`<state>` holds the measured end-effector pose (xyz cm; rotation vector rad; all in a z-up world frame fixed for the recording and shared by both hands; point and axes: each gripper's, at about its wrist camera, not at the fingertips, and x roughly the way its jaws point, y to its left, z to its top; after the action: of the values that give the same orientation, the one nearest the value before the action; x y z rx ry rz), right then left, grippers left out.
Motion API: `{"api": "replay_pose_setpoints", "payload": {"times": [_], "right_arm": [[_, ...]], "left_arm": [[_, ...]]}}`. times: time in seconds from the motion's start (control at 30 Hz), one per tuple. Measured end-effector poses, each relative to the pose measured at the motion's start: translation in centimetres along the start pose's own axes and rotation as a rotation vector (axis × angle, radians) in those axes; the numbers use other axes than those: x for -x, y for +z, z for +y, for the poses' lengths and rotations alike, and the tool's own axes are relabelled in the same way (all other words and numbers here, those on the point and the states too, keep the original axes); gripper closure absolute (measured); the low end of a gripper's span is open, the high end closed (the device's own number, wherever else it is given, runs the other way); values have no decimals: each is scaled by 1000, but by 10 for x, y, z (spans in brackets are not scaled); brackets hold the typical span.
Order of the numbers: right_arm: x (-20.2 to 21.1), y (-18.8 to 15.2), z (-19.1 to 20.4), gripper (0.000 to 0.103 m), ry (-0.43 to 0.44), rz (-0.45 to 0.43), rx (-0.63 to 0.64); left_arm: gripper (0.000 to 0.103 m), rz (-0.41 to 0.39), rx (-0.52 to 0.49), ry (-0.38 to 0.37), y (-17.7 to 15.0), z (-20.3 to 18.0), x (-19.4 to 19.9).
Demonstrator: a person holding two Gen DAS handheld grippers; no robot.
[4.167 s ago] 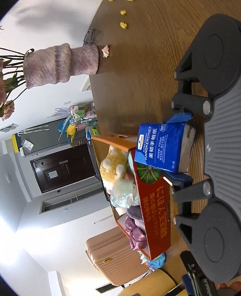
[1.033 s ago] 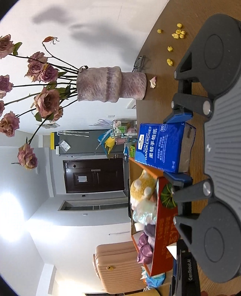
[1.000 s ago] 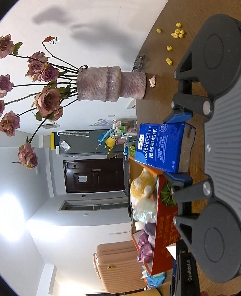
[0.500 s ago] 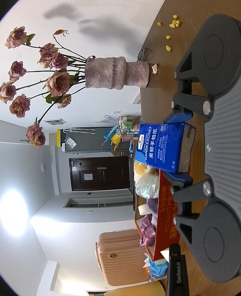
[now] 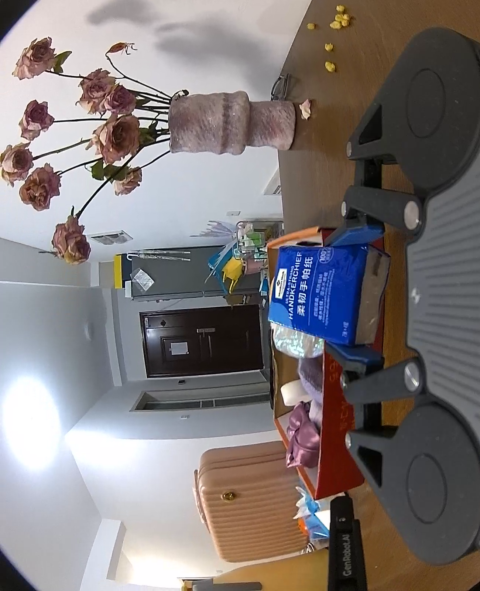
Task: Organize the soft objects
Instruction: 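Carry the wedge sponge and blue handkerchief pack over the cardboard box with both tools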
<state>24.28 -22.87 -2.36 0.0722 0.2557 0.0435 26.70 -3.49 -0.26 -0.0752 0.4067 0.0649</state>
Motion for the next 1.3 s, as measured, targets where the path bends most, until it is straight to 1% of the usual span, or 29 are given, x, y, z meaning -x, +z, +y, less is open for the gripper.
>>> {"api": "replay_pose_setpoints", "payload": {"times": [0.33,0.77,1.07,1.3], "right_arm": [[-18,4,19,51,-2,-21,-2],[-45,11,33,51,21,-56,26],[-68,16,42,51,23,-94,65],[-91,22,47,51,25,-110,84]], "left_arm": [[68,-43,2,27,6,11,-2],[68,-74,-8,23,18,7,-20],[68,-98,-13,-2,31,-4,-44],[68,-115,-17,-3,42,-10,-66]]}}
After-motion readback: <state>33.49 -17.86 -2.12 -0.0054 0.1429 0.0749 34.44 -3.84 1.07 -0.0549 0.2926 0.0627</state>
